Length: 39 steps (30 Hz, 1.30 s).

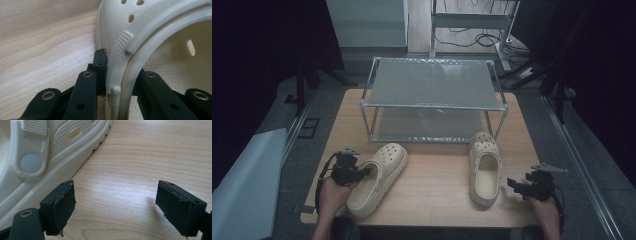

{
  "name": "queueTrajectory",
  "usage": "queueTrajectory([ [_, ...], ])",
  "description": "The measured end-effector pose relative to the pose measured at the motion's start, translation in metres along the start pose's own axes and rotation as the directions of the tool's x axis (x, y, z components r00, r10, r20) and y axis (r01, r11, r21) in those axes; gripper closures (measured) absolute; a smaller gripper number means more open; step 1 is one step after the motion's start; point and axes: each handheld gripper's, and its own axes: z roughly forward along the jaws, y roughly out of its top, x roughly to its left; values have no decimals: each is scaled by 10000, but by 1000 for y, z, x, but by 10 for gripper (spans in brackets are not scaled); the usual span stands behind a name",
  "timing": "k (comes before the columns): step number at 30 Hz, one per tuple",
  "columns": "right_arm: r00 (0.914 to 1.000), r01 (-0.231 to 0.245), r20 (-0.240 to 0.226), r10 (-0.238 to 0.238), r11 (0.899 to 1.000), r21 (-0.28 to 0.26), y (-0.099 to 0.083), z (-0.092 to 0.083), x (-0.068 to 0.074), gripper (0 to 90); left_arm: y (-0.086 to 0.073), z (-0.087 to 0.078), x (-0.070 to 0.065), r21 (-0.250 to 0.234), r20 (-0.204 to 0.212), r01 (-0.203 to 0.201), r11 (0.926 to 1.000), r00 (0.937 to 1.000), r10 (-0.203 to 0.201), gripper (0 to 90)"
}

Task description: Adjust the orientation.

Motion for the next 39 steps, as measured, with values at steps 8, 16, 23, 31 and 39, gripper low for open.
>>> queueTrajectory([
  [8,10000,-14,-8,14,10000,5,0,0,0,161,-2,-2,19,-108,1074,1079,9941,9885,-1061,761],
  [16,10000,-17,-11,17,10000,-20,0,0,0,161,4,-4,25,-285,1951,1711,9848,9673,-1623,763],
  [23,10000,-26,-7,26,10000,-18,0,0,0,161,16,-11,20,-318,2569,1851,9822,9512,-1710,764],
  [31,10000,-45,1,45,10000,-7,0,0,0,163,35,-23,11,-326,3312,1892,9814,9285,-1679,763],
  [39,10000,-33,-8,33,10000,-2,0,0,0,163,57,-37,2,-366,3785,1930,9805,9108,-1652,762],
])
